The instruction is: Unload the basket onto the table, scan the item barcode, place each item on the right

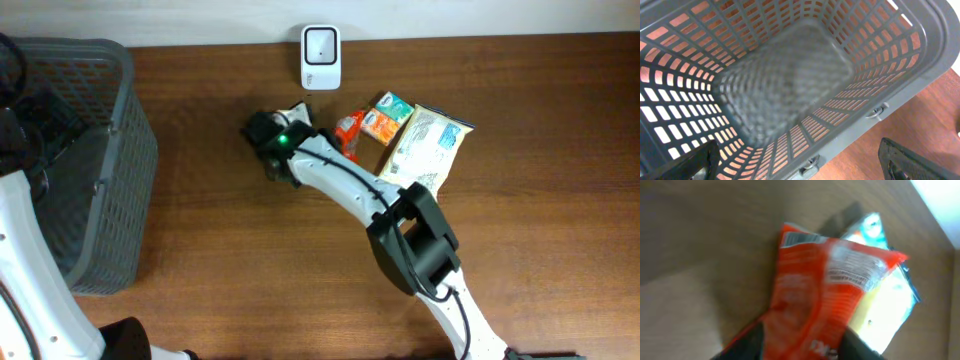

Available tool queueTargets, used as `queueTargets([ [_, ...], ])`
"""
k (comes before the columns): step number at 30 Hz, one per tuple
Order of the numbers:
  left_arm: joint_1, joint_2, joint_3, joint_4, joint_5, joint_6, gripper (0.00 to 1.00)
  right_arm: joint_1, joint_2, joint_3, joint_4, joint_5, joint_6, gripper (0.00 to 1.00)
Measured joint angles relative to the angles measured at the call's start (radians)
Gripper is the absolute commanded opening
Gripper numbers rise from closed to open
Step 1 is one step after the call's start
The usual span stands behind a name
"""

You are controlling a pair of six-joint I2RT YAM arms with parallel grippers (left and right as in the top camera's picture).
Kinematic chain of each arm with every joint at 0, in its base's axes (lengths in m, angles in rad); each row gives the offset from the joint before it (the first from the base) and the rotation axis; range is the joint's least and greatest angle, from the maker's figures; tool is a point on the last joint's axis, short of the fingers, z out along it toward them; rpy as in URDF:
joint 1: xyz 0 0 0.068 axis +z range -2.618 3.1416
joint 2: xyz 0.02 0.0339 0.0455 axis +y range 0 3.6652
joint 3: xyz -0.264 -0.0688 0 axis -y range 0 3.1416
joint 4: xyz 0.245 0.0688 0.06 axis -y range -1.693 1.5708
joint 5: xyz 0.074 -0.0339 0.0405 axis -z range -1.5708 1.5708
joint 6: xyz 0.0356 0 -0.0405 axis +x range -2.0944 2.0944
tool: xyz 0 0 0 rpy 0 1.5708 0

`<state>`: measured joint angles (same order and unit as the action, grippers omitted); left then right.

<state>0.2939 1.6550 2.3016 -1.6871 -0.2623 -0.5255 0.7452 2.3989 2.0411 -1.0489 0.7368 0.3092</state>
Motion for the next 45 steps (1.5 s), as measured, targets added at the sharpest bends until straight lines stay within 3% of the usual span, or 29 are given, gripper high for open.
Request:
queueTargets([
  [1,0.000,0.000,0.000,0.000,0.000,0.000,0.99,0.012,0.000,0.000,-0.002,-0.045,0.002,0.48],
  [5,0.000,0.000,0.000,0.000,0.000,0.000,0.99,0.017,0.000,0.000,0.005,-0.240,0.007,0.64],
  [7,0.000,0.000,0.000,0.000,0.000,0.000,0.99,0.017,0.000,0.000,0.040,-0.337,-0.051,0.64],
  [9,0.000,0.000,0.000,0.000,0.000,0.000,0.99,-0.004,-0.004,0.048,-0.108,-0.328,0.080,0.69],
  [11,0.000,0.000,0.000,0.000,0.000,0.000,0.99,-0.088,-0.043,0.121,-0.146,-0.411,0.136,0.88],
  [13,0.000,0.000,0.000,0.000,0.000,0.000,0.99,-0.235,-0.103,0.160,-0.195,-0.654,0.090,0.91],
  [14,0.000,0.000,0.000,0.000,0.000,0.000,0.99,-0.318,-0.116,0.164,-0.233,-0.802,0.043,0.98],
  [17,0.000,0.000,0.000,0.000,0.000,0.000,0.99,-0.450,-0.116,0.083,-0.256,-1.016,-0.016,0.99],
  [18,0.000,0.000,0.000,-0.001,0.000,0.000,0.99,-0.453,-0.116,0.038,-0.235,-1.062,-0.039,0.99],
  [21,0.000,0.000,0.000,-0.002,0.000,0.000,0.99,-0.450,-0.113,-0.175,0.089,-1.388,-0.025,0.99],
  [22,0.000,0.000,0.000,0.000,0.000,0.000,0.99,-0.450,-0.116,-0.216,0.178,-1.450,0.007,0.64],
  [23,0.000,0.000,0.000,0.000,0.000,0.000,0.99,-0.450,-0.117,-0.246,0.227,-1.477,0.036,0.36],
  [24,0.000,0.000,0.000,0.000,0.000,0.000,0.99,-0.450,-0.116,-0.265,0.238,-1.454,0.064,0.15],
  [27,0.000,0.000,0.000,0.000,0.000,0.000,0.99,-0.449,-0.116,-0.236,0.128,-1.278,0.087,0.04],
  [28,0.000,0.000,0.000,0.001,0.000,0.000,0.99,-0.443,-0.116,-0.151,-0.002,-1.114,0.085,0.04],
  [31,0.000,0.000,0.000,0.000,0.000,0.000,0.99,-0.379,-0.119,0.038,-0.174,-0.639,0.084,0.04],
  [34,0.000,0.000,0.000,0.000,0.000,0.000,0.99,-0.194,-0.114,0.048,-0.178,-0.112,0.099,0.04],
  [37,0.000,0.000,0.000,0.000,0.000,0.000,0.99,-0.112,-0.038,0.032,-0.152,0.079,0.105,0.05],
  [40,0.000,0.000,0.000,0.000,0.000,0.000,0.99,-0.068,0.103,0.011,-0.162,0.169,0.104,0.18],
  [41,0.000,0.000,0.000,0.000,0.000,0.000,0.99,-0.053,0.103,0.011,-0.156,0.150,0.105,0.34],
  [42,0.000,0.000,0.000,0.000,0.000,0.000,0.99,-0.024,0.103,0.010,-0.151,0.105,0.106,0.72],
  [43,0.000,0.000,0.000,0.000,0.000,0.000,0.99,0.008,0.103,0.010,-0.144,0.052,0.108,0.79],
  [45,0.000,0.000,0.000,0.000,0.000,0.000,0.99,0.071,0.098,0.034,-0.166,-0.035,0.106,0.79],
])
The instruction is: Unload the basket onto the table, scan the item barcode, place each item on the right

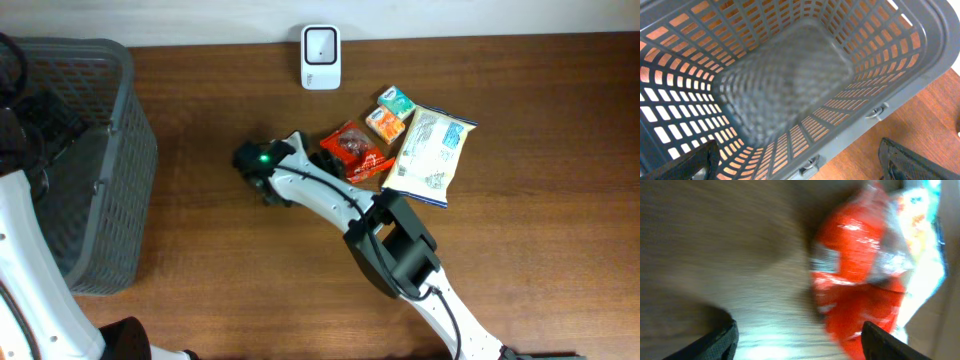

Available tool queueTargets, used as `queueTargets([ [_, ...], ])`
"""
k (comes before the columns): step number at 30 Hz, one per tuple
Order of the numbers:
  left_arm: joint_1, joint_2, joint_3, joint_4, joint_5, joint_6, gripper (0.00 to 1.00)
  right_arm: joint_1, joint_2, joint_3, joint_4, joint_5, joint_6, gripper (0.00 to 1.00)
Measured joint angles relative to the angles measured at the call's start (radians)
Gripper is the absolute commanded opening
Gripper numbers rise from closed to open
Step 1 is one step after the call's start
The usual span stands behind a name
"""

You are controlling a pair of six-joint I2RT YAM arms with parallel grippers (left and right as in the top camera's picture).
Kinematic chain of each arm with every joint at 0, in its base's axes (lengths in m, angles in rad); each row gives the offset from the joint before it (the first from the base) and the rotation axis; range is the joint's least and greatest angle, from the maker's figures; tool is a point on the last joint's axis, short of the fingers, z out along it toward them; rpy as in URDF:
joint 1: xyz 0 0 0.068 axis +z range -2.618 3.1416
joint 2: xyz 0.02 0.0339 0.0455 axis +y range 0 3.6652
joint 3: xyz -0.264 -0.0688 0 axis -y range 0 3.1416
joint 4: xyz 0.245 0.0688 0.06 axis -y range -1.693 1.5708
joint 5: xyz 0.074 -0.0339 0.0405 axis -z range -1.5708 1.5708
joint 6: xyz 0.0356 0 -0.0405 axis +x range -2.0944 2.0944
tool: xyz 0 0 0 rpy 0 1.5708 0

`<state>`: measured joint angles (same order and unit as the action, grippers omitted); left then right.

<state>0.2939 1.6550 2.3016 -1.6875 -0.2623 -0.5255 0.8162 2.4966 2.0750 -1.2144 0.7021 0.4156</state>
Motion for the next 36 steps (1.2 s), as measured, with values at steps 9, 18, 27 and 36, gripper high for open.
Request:
queueTargets([
  [9,0.000,0.000,0.000,0.000,0.000,0.000,0.99,-0.393,0.011,0.495,-0.336,-0.517,-0.037,0.04],
  [18,0.000,0.000,0.000,0.000,0.000,0.000,0.99,-0.494,0.011,0.174,-0.142,-0.914,-0.139,0.04],
  [27,0.000,0.000,0.000,0.000,0.000,0.000,0.99,-0.465,-0.029,0.343,-0.228,-0.926,-0.142,0.04],
  [36,0.000,0.000,0.000,0.000,0.000,0.000,0.99,-0.381,-0.065,-0.009,0.089,-0.813,-0.123,0.04],
])
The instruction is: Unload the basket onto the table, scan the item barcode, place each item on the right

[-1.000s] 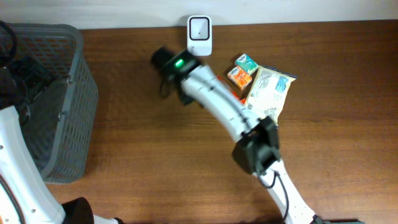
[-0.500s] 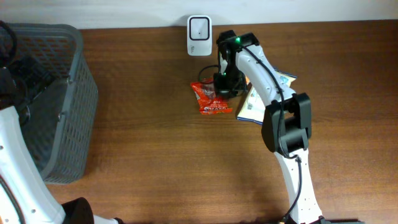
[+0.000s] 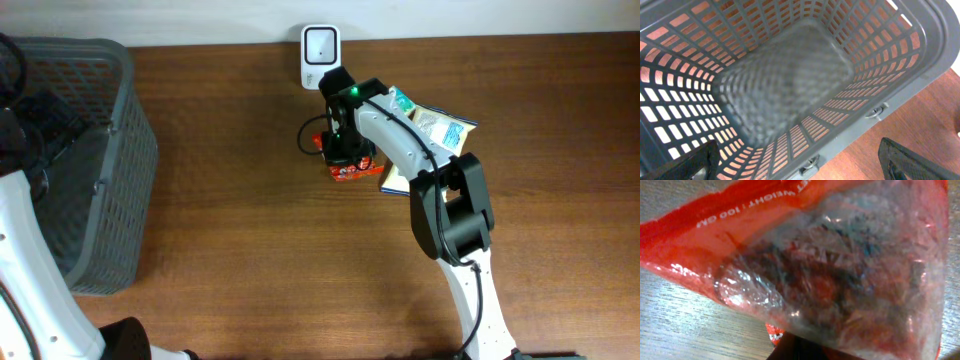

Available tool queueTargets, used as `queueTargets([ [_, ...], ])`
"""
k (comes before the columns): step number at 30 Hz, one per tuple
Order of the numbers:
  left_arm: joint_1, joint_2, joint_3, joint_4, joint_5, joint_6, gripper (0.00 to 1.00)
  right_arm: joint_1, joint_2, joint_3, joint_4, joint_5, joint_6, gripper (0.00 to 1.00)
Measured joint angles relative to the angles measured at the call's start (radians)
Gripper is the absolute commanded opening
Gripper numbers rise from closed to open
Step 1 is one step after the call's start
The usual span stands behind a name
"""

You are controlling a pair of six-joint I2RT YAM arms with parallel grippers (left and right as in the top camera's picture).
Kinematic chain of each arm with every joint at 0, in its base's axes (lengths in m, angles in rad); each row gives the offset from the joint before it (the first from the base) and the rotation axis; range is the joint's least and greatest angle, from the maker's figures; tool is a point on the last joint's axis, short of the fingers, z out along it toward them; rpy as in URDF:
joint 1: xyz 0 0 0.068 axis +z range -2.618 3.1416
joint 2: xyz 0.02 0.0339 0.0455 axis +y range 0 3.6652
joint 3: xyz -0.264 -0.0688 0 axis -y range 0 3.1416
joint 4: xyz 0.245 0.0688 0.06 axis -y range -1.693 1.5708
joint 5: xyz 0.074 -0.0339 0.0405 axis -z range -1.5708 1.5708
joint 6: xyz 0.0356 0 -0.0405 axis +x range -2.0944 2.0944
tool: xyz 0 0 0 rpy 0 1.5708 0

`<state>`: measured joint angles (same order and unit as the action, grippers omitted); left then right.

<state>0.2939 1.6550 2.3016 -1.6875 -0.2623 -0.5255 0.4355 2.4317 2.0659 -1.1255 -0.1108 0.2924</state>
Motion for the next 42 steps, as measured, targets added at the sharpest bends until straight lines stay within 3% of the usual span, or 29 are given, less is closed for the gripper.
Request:
queueTargets([
  [2,0.000,0.000,0.000,0.000,0.000,0.000,0.99,-0.001,0.003,0.043,-0.095,0.004,-0.002,0.04],
  [4,0.000,0.000,0.000,0.000,0.000,0.000,0.99,-0.001,0.008,0.212,-0.221,0.038,-0.002,0.04],
  [7,0.000,0.000,0.000,0.000,0.000,0.000,0.99,-0.002,-0.011,0.373,-0.236,0.132,0.005,0.04],
  [12,0.000,0.000,0.000,0.000,0.000,0.000,0.99,-0.015,0.009,0.352,-0.225,0.208,0.090,0.04],
  [17,0.000,0.000,0.000,0.000,0.000,0.000,0.99,-0.015,0.026,0.111,-0.103,0.161,0.100,0.04],
  [21,0.000,0.000,0.000,0.000,0.000,0.000,0.99,-0.023,0.017,0.095,-0.085,0.113,0.100,0.04],
  [23,0.000,0.000,0.000,0.000,0.000,0.000,0.99,-0.024,0.018,0.123,-0.150,0.087,0.100,0.11],
  [26,0.000,0.000,0.000,0.000,0.000,0.000,0.99,-0.026,0.028,0.348,-0.417,0.076,0.101,0.13],
  [28,0.000,0.000,0.000,0.000,0.000,0.000,0.99,-0.022,0.007,0.374,-0.489,0.075,0.101,0.13],
  [33,0.000,0.000,0.000,0.000,0.000,0.000,0.99,0.023,0.010,0.092,-0.278,0.060,0.100,0.07],
  [34,0.000,0.000,0.000,0.000,0.000,0.000,0.99,0.031,0.005,0.070,-0.243,0.057,0.099,0.08],
  [37,0.000,0.000,0.000,0.000,0.000,0.000,0.99,0.031,0.004,0.076,-0.240,0.014,0.121,0.26],
  [40,0.000,0.000,0.000,0.001,0.000,0.000,0.99,0.036,0.009,0.245,-0.289,-0.133,0.068,0.28],
  [42,0.000,0.000,0.000,0.000,0.000,0.000,0.99,0.036,0.010,0.268,-0.307,-0.068,0.056,0.28],
])
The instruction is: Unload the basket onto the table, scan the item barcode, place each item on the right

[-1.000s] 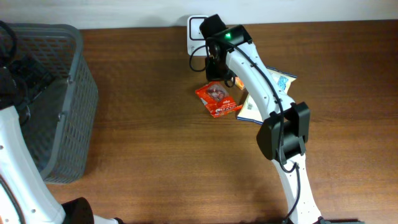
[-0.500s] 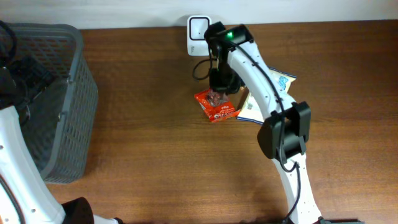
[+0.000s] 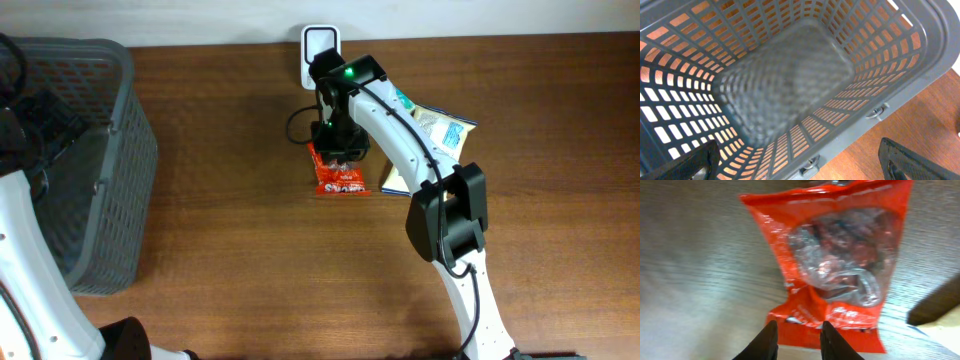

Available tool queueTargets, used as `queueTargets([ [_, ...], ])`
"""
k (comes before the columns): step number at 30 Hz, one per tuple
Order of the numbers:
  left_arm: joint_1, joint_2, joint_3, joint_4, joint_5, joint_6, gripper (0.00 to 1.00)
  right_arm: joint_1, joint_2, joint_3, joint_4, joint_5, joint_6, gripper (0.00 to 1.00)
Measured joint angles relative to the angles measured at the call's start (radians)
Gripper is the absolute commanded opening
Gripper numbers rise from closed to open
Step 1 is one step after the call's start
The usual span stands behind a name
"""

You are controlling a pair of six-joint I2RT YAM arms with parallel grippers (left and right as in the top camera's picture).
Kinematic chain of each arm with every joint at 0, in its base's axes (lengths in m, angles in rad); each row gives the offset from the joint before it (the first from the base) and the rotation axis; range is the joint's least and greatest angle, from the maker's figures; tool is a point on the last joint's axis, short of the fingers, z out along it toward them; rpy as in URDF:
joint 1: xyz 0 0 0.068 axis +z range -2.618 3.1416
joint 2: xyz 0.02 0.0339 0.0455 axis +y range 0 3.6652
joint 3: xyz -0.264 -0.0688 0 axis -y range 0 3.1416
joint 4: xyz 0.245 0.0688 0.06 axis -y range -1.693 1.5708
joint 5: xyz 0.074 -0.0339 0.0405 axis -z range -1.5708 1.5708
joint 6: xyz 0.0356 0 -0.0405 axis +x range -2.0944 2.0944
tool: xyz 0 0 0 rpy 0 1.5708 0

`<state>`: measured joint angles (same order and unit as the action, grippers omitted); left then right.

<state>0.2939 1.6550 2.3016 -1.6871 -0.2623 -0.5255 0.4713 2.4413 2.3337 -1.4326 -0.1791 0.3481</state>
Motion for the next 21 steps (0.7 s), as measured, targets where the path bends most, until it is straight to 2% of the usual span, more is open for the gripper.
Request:
queueTargets([
  [3,0.000,0.000,0.000,0.000,0.000,0.000,0.99,0.000,0.000,-0.037,0.022,0.070,-0.007,0.28],
  [6,0.000,0.000,0.000,0.000,0.000,0.000,0.99,0.010,0.001,-0.194,0.185,0.025,-0.004,0.31],
  [7,0.000,0.000,0.000,0.000,0.000,0.000,0.99,0.022,0.001,-0.190,0.200,0.015,-0.005,0.32],
  [8,0.000,0.000,0.000,0.000,0.000,0.000,0.99,0.034,0.001,-0.182,0.189,0.009,-0.006,0.37],
  [10,0.000,0.000,0.000,0.000,0.000,0.000,0.99,0.034,0.013,-0.058,0.078,0.038,-0.007,0.79],
  [11,0.000,0.000,0.000,0.000,0.000,0.000,0.99,-0.005,0.012,0.053,-0.003,0.060,-0.008,0.94],
  [13,0.000,0.000,0.000,0.000,0.000,0.000,0.99,-0.099,0.010,0.082,-0.050,0.066,-0.013,0.99],
  [16,0.000,0.000,0.000,0.000,0.000,0.000,0.99,-0.169,0.006,-0.026,0.008,-0.025,-0.084,1.00],
  [18,0.000,0.000,0.000,0.000,0.000,0.000,0.99,-0.154,0.008,-0.142,0.100,-0.107,-0.111,0.94],
  [20,0.000,0.000,0.000,0.000,0.000,0.000,0.99,-0.148,0.010,-0.235,0.209,-0.209,-0.135,0.86],
  [21,0.000,0.000,0.000,0.000,0.000,0.000,0.99,-0.147,0.006,-0.254,0.240,-0.251,-0.142,0.73],
])
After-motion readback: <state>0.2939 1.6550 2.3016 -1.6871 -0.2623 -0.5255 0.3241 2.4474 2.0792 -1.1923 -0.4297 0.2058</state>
